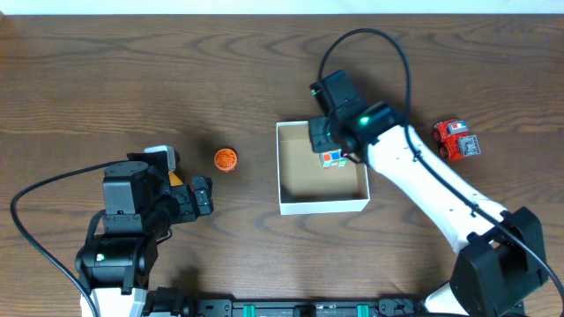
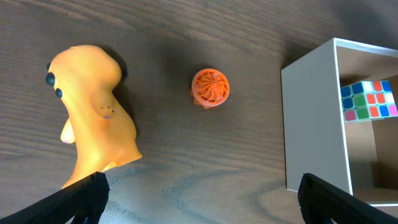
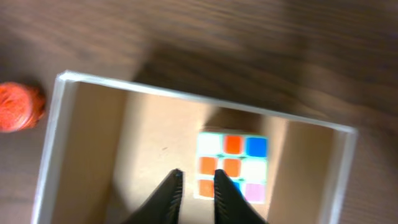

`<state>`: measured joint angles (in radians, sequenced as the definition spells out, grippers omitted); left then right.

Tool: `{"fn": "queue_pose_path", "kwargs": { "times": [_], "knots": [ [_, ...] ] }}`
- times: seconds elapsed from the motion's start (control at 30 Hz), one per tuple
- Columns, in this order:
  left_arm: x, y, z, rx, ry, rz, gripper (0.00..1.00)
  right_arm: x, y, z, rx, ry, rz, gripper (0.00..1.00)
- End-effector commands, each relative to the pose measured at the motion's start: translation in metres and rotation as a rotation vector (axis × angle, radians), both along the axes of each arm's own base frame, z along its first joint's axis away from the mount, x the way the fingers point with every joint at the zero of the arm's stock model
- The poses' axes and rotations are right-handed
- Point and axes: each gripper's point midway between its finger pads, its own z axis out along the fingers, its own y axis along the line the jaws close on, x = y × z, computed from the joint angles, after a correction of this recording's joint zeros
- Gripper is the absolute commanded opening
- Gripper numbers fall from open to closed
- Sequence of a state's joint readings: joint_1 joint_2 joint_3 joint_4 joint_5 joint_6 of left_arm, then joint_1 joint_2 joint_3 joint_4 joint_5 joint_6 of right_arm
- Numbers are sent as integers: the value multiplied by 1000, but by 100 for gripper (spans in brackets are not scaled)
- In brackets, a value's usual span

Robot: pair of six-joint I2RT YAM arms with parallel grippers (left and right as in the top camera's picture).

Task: Pack container
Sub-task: 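Lower the cube into the box and open the right gripper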

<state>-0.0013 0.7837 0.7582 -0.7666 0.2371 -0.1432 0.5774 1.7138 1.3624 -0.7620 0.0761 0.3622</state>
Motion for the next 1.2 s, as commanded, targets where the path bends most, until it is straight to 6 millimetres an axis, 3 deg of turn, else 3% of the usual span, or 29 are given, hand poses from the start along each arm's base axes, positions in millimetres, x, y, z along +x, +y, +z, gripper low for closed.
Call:
{"fn": "queue_pose_path", "kwargs": {
  "times": [0.0, 0.07, 0.27, 0.43, 0.73, 1.17],
  "knots": [
    [2, -2, 9, -10, -19, -1, 98, -9, 17, -4, -14, 7, 63, 6],
    [2, -2, 9, -10, -19, -1, 98, -13, 22, -13, -29, 29, 78, 1],
    [2, -2, 9, -10, -19, -1, 98, -18, 23, -49, -84, 110, 87, 1],
    [2, -2, 9, -10, -19, -1, 98, -5, 19, -68, -137, 86, 64, 1],
    [1, -2, 9, -10, -16, -1, 98, 15, 4, -67, -196, 3, -49, 2],
    [1, -2, 9, -10, -16, -1, 98, 15, -13, -70, -212, 39, -77, 4]
  ]
}}
